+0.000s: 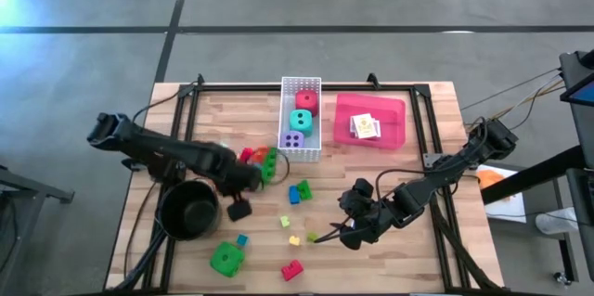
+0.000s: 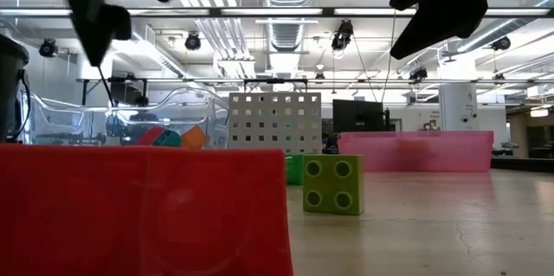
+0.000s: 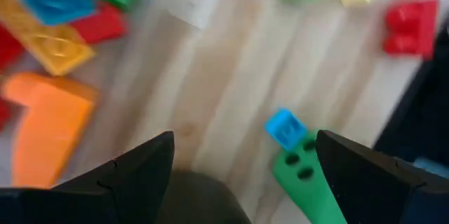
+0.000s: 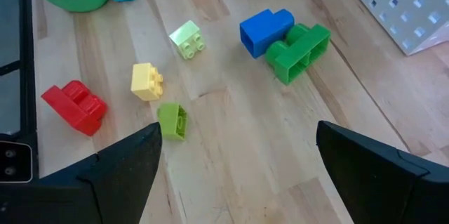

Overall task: Pick & Place Toys
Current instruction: Put the green dice into the white bin

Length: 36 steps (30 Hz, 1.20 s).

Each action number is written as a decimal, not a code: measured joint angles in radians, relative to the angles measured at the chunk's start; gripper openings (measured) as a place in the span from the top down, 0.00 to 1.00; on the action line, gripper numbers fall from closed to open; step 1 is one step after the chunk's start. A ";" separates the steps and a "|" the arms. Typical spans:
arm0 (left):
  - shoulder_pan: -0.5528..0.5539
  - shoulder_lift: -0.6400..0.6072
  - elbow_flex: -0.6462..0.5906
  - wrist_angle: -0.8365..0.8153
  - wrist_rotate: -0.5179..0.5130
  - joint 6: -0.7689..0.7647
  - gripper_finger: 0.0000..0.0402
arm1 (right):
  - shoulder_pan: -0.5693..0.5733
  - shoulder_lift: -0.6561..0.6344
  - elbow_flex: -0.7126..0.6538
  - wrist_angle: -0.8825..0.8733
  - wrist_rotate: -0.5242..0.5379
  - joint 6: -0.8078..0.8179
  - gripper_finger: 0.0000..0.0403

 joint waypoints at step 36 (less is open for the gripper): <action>-0.543 0.228 0.341 0.096 -0.214 0.108 0.62 | -0.001 0.000 0.000 -0.001 0.000 -0.104 0.08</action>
